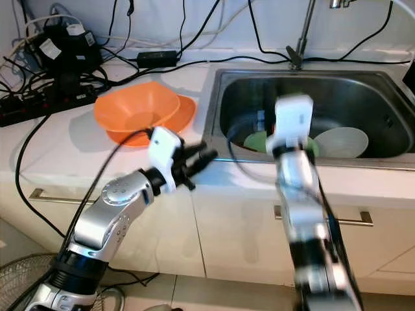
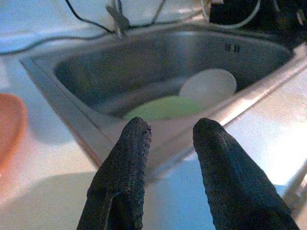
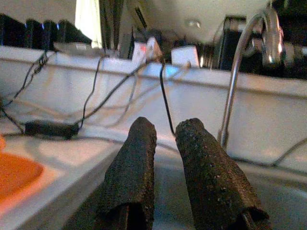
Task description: Kitchen organization
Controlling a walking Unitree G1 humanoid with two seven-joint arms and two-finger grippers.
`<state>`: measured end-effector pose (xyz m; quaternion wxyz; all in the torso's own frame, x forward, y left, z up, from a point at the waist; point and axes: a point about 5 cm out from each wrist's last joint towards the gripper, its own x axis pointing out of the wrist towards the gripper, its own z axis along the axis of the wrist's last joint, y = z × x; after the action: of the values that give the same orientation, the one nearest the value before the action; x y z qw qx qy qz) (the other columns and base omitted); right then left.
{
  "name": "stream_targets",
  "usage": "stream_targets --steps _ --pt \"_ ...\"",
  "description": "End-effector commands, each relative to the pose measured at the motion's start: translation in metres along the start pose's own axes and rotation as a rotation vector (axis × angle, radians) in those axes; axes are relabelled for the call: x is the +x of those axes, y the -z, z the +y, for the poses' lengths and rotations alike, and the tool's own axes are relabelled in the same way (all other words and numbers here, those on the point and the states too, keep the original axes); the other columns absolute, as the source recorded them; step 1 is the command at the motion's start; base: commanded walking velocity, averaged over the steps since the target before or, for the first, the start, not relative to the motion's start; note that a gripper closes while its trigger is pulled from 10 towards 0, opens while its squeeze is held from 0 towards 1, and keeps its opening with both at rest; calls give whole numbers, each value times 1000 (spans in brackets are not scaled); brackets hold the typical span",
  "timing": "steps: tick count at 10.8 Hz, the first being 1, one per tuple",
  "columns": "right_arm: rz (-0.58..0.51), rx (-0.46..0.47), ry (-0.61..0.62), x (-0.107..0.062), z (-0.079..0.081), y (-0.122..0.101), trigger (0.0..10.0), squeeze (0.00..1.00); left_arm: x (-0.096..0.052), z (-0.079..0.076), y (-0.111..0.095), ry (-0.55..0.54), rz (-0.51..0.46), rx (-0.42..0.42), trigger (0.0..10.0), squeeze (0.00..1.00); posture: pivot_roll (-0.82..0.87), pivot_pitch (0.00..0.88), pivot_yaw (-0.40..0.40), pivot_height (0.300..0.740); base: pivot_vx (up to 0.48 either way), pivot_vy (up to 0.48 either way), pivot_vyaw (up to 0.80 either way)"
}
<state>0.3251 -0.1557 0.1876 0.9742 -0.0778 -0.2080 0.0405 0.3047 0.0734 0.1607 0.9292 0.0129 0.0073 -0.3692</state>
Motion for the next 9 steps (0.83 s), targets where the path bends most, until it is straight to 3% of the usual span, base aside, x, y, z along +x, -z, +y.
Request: stream_targets --steps 1,2,4,5,9 --pt "1 13 5 -3 1 -4 10000 0 -1 7 -2 -40 2 19 10000 0 7 0 47 740 0 0 0" --pt "35 61 7 -22 8 0 10000 0 0 8 -1 -58 -6 5 10000 0 4 0 49 740 0 0 0" --pt "93 65 6 -38 12 6 10000 0 1 6 1 -80 -24 -13 10000 0 -5 0 58 740 0 0 0" --pt "153 38 11 -45 15 23 10000 0 3 3 4 -83 -27 -23 10000 0 5 0 60 740 0 0 0" --pt "193 55 19 -45 23 32 10000 0 2 4 7 -136 -53 -13 10000 0 12 0 61 740 0 0 0"
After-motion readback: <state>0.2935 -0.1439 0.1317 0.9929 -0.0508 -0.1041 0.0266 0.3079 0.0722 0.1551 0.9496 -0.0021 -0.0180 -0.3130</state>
